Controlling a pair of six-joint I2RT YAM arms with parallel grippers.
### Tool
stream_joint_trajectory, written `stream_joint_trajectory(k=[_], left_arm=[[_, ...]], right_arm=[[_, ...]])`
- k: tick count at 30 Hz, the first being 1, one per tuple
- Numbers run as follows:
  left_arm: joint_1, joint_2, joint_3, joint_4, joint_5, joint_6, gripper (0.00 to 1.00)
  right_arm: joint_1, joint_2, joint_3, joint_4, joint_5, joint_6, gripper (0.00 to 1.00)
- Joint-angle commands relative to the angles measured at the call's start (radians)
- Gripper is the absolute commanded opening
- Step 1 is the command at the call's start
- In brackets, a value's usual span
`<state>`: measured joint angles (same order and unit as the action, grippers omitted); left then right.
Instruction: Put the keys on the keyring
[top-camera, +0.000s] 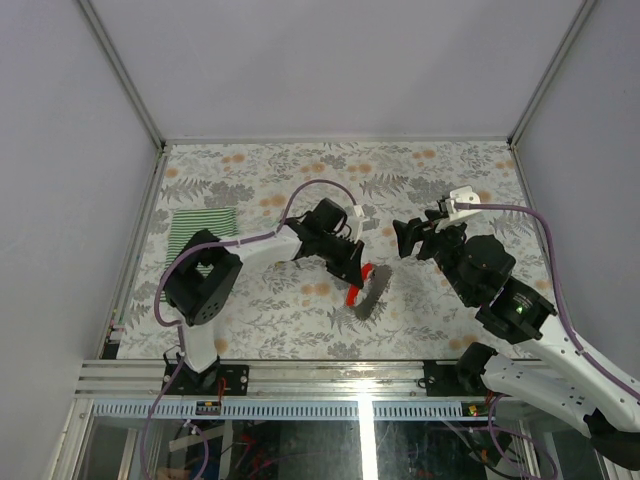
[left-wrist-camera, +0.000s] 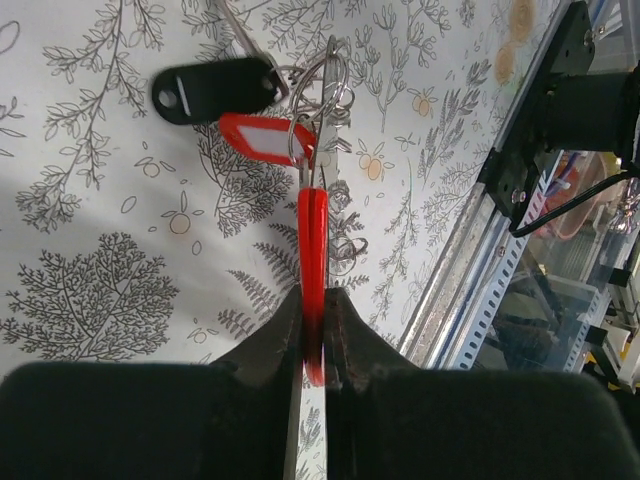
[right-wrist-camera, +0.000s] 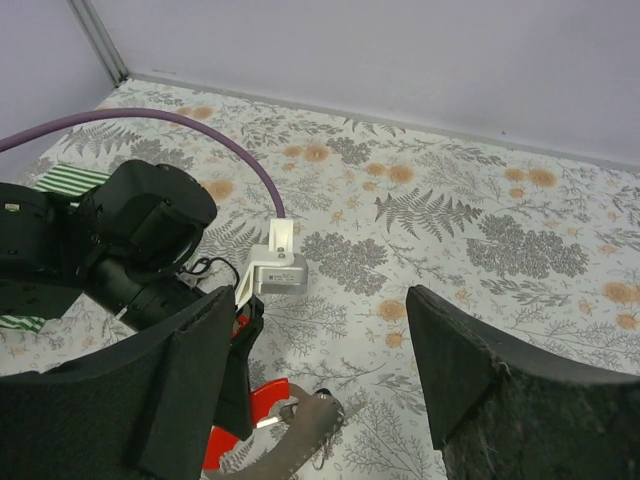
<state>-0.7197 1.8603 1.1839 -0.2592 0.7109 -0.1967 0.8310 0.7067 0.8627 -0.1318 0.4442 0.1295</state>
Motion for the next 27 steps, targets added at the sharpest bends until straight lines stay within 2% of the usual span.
stream_joint_trajectory(k=[1,7,15,17,19,21,27], left_arm=[[0.031,0.031,0.042,0.072,-0.047,0.029,0.03],[0.055,0.041,0.063,0.049,-0.103,0.063,0.17],[0.079,0.030,0.031,0.044,-0.129,0.082,0.22],[0.091,0.012,0.019,0.046,-0.134,0.082,0.22],[0.107,-0.012,0.005,0.050,-0.142,0.080,0.24],[0.126,-0.030,-0.008,0.053,-0.141,0.080,0.28],[0.176,-0.073,-0.048,0.067,-0.152,0.078,0.35]], right_arm=[[0.001,-0.005,0.037,-0.003,0.027,0.030,0.79],[0.002,-0.006,0.039,-0.070,-0.014,0.035,0.89],[0.002,0.000,0.045,-0.099,0.001,0.035,0.93],[0.001,0.003,0.043,-0.094,-0.033,-0.019,0.99],[0.001,-0.001,0.022,-0.064,-0.050,-0.081,0.99],[0.002,-0.009,-0.003,-0.027,-0.002,-0.080,0.99],[0.002,-0.042,-0.016,-0.033,-0.010,-0.104,0.99]])
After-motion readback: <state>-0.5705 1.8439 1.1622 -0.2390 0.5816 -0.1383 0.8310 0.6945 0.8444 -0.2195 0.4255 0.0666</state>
